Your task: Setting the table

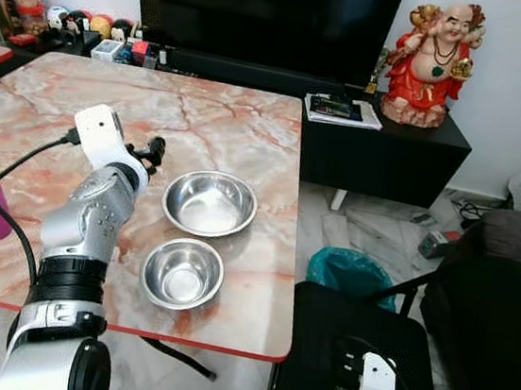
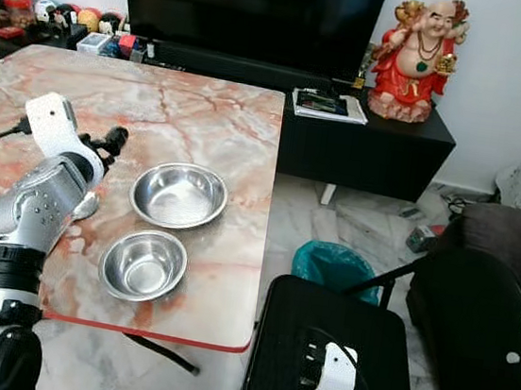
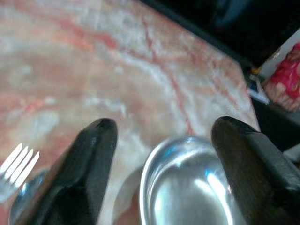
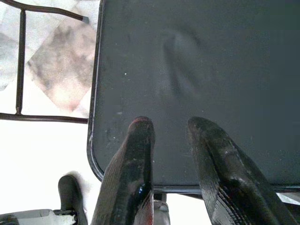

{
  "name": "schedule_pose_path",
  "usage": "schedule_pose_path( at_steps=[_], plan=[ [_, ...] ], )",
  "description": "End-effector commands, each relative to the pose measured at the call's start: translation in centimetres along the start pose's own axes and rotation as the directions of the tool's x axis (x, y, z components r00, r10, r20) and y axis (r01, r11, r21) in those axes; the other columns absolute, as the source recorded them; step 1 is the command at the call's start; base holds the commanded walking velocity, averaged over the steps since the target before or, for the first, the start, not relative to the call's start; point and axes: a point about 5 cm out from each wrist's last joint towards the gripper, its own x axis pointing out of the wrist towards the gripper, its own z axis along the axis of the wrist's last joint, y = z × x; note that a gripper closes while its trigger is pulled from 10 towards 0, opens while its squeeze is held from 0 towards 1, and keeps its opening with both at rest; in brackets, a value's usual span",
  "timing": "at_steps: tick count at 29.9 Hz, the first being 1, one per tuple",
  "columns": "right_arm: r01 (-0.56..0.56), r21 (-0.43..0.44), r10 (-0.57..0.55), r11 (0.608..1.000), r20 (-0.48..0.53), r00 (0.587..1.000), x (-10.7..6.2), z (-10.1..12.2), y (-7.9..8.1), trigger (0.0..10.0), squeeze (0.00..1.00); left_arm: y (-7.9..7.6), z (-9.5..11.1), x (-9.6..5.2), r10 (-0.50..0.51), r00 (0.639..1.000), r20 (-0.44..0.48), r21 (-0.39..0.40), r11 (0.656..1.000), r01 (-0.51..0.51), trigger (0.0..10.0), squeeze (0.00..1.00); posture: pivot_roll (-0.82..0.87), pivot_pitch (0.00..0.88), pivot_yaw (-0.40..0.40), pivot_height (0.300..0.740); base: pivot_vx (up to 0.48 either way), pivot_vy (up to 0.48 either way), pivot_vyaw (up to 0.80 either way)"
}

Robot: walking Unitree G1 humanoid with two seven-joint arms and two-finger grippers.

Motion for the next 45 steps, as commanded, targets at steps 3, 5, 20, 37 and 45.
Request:
schedule_pose_path(
  at_steps=[3, 5, 20, 37, 45],
  plan=[
    [-0.002, 0.007, 0.002, 1.0, 0.001, 1.0, 0.0, 0.2, 0.0, 10.0, 0.0, -0.4, -0.5, 0.3, -0.001, 0.999, -0.053, 0.001, 1.0, 0.001, 10.0, 1.0, 0.07, 0.0, -0.059, 0.728, 0.0, 0.0, 0.0],
    [-0.002, 0.009, 0.002, 1.0, 0.0, 1.0, 0.0, 0.2, 0.0, 10.0, 0.0, -0.3, -0.9, 0.3, 0.01, 0.997, -0.074, 0.002, 1.0, -0.01, 10.0, 1.0, 0.07, 0.0, -0.058, 0.728, 0.0, 0.0, 0.0],
    [-0.005, 0.016, 0.005, 1.0, -0.003, 1.0, 0.0, 0.2, 0.0, 10.0, 0.0, -0.8, -3.1, 1.2, 0.04, 0.982, -0.184, -0.095, 0.994, -0.058, 10.0, 0.0, 0.07, 0.0, -0.057, 0.728, 0.0, 0.0, 0.0],
    [-0.006, 0.016, 0.006, 1.0, -0.004, 1.0, 0.0, 0.0, 0.0, 10.0, 0.0, -1.1, -4.2, 1.8, 0.031, 0.976, -0.217, -0.129, 0.99, -0.06, 10.0, 0.0, 0.06, 0.0, -0.051, 0.728, 0.0, 0.0, 0.0],
    [-0.002, 0.022, 0.002, 1.0, 0.002, 1.0, 0.0, 0.1, -0.1, 10.0, 0.0, -1.4, -5.0, 1.9, 0.02, 0.972, -0.236, -0.13, 0.99, -0.052, 10.0, 0.0, 0.05, 0.0, -0.044, 0.728, 0.0, 0.0, 0.0]
  ],
)
